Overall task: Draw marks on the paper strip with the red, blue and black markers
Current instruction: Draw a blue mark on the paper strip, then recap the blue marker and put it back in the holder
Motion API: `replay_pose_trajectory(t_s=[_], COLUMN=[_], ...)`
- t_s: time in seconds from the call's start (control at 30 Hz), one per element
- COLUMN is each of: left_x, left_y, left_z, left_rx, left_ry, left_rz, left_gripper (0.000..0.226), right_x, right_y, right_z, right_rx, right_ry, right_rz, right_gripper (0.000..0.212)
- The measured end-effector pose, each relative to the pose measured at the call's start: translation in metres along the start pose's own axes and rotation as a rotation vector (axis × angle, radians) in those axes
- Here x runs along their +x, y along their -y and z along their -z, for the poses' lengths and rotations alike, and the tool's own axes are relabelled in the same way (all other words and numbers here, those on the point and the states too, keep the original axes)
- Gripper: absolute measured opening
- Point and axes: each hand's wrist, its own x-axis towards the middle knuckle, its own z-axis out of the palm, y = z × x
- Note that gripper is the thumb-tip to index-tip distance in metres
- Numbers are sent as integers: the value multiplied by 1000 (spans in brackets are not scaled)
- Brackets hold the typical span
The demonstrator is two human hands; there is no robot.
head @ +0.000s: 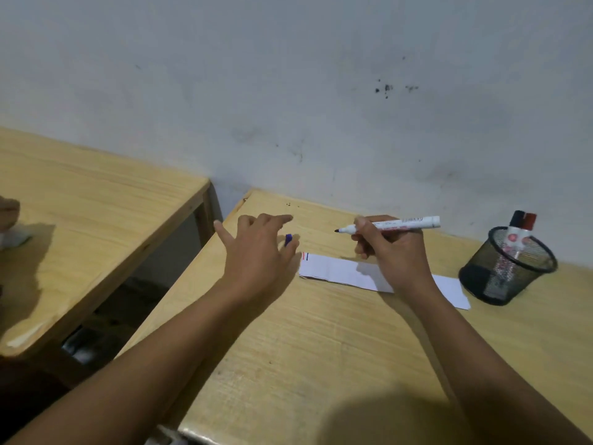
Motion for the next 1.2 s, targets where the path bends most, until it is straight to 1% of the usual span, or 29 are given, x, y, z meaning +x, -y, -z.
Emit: replay_pose_trajectory(t_s=[0.03, 0.1, 0.17, 0.23, 0.3, 0.37, 0.43, 0.47, 0.57, 0.67, 0.77, 0.97, 1.1, 1.2], left_x=[6, 16, 21, 24, 23, 16, 5, -1, -16, -31, -45, -67, -77, -80], left_y=[-1, -4, -7, -11, -21, -43, -71, -84, -115, -142, -163, -190, -203, -209], left_z=[0, 1, 7, 15, 28, 48, 72, 83, 111, 131, 146, 162, 167, 173], left_rx=[15, 39, 50, -24, -240, -566, -854, -939, -1086, -1192, -1237, -1260, -1282, -1325], left_ry=[39, 116, 129, 109, 93, 89, 123, 170, 298, 358, 380, 360, 368, 367], left_rz=[-1, -4, -6, 19, 39, 72, 134, 162, 193, 185, 121, 31, 12, 22], left_gripper=[37, 29, 22, 16, 13, 17, 7, 6, 21, 25, 26, 23, 18, 17], right_x=[-2, -7, -15, -23, -29, -34, -40, -43, -54, -67, -81, -106, -117, -120], right_y=[4, 13, 24, 36, 48, 62, 79, 89, 121, 148, 168, 194, 207, 216], right_z=[4, 13, 20, 28, 37, 43, 47, 48, 52, 63, 76, 101, 108, 113], right_rx=[-3, 11, 47, 102, 177, 247, 274, 274, 281, 289, 273, 205, 152, 178], right_ry=[-8, -20, -20, -27, -35, -32, -31, -34, -81, -126, -132, -179, -181, -228], right_rz=[5, 13, 4, -17, -29, -23, -1, 22, 110, 193, 236, 314, 354, 391], right_gripper=[16, 16, 14, 13, 11, 12, 13, 13, 14, 11, 14, 8, 9, 9])
